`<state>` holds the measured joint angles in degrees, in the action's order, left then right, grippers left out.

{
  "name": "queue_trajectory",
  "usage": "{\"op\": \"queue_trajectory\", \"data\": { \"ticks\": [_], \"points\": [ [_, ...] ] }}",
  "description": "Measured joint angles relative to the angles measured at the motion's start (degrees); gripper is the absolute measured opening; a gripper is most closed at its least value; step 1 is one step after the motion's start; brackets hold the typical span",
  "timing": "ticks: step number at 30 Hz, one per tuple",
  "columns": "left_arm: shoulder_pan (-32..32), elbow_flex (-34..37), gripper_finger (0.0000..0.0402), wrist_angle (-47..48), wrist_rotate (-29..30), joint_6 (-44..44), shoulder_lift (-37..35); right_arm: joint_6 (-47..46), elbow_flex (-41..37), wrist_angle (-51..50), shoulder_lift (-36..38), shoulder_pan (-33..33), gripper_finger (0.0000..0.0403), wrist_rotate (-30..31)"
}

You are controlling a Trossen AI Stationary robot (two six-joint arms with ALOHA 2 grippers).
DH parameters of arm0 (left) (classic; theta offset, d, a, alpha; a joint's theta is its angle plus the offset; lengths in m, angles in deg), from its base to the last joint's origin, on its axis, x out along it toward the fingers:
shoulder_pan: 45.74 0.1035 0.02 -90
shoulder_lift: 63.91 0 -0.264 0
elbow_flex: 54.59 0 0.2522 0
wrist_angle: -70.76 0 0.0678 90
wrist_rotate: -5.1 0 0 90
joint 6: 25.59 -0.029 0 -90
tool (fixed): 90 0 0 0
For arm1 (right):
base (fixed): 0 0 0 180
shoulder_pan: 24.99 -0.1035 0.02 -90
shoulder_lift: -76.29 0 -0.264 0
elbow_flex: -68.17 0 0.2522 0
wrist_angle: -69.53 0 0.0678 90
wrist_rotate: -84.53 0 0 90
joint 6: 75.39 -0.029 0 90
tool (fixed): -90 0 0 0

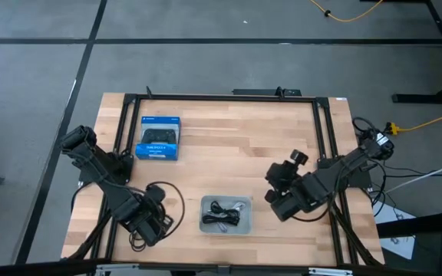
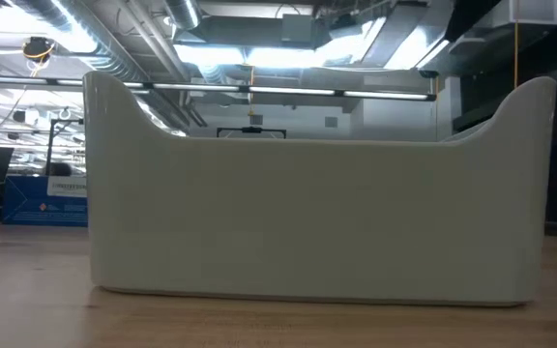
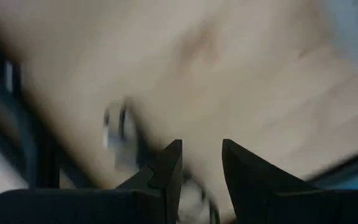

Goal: Pick and place USB-C Cables
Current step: Put the black white charger cable into the gray bin

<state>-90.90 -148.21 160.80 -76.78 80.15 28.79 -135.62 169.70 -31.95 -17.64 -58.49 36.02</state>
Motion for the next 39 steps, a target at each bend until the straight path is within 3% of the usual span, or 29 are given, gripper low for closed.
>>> {"op": "queue_trajectory", "data": {
  "ticks": [3, 9, 15, 25, 35, 39],
  "points": [
    [-1.35, -0.01, 0.0107, 0.13, -5.91, 9.47, 0.0, -0.83, 0.0, 0.37, -0.02, -0.84, 0.0121, 0.61],
    [-4.13, 0.2, 0.0107, 2.14, -1.73, 21.32, 2.17, 0.59, 0.0, 1.13, -0.02, -1.77, 0.0121, 2.47],
    [-5.02, 4.46, 0.0116, -0.04, -7.44, 21.01, 5.53, 2.56, 0.0, 1.07, -0.02, -1.76, 0.0121, 2.56],
    [-5.69, 13.73, 0.0131, -9.51, -8.21, 18.84, 5.7, 3.54, 0.0, 1.09, -0.02, -1.78, 0.0121, 2.56],
    [-5.67, 22.97, 0.0146, -12.6, -9.6, 25.96, 5.7, 3.71, -0.01, 1.09, -0.02, -1.78, 0.0121, 2.52],
    [-5.67, 26.95, 0.0146, -18.41, -12.59, 25.99, 5.68, 3.71, -0.02, 1.07, -0.02, -1.78, 0.0121, 2.51]
  ]
}}
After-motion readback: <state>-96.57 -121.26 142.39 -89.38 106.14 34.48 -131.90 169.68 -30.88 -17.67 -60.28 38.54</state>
